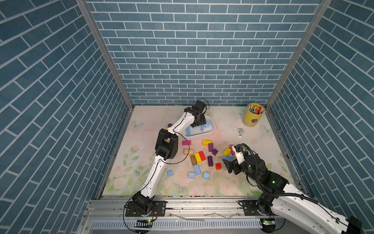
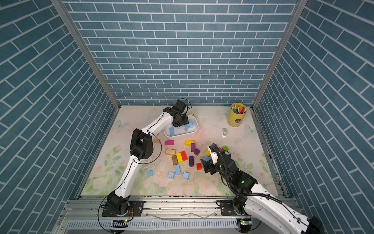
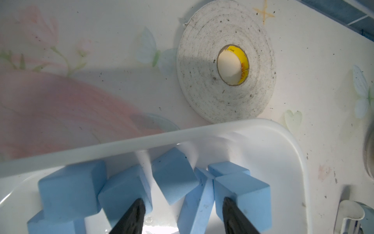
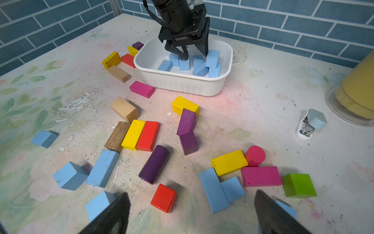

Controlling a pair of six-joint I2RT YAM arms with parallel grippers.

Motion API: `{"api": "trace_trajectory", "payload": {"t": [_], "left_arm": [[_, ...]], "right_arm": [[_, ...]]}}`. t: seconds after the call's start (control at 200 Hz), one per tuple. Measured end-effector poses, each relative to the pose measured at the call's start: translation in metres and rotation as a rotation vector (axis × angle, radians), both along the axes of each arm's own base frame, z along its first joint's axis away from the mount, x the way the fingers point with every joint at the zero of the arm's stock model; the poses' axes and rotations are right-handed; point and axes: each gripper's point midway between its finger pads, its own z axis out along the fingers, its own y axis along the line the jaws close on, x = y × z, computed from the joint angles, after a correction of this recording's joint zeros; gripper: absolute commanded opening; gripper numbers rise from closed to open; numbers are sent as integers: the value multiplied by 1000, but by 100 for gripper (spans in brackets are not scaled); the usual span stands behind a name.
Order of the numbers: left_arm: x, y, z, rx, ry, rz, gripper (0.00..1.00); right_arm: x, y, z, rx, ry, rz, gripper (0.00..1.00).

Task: Pick out the blue building blocks
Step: Place the building block in the storage box.

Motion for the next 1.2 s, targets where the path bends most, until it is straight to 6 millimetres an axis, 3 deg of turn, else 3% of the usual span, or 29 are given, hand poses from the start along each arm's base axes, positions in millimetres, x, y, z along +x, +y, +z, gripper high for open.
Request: {"api": "trace_trajectory", "payload": {"t": [0.345, 0.56, 0.69, 1.2], "left_arm": [[-3, -26, 18, -112, -27, -78, 65], [-3, -47, 37, -175, -60, -138, 45], [-6, -53, 38, -195, -55, -153, 36], [4, -73, 28, -275, -66, -180, 32]], "right_arm": [[0, 0, -1, 1, 8, -3, 95], [0, 0, -1, 8, 13, -9, 95], [0, 0, -2, 8, 13, -9, 95], [1, 0, -1, 7, 11, -12, 95]]}}
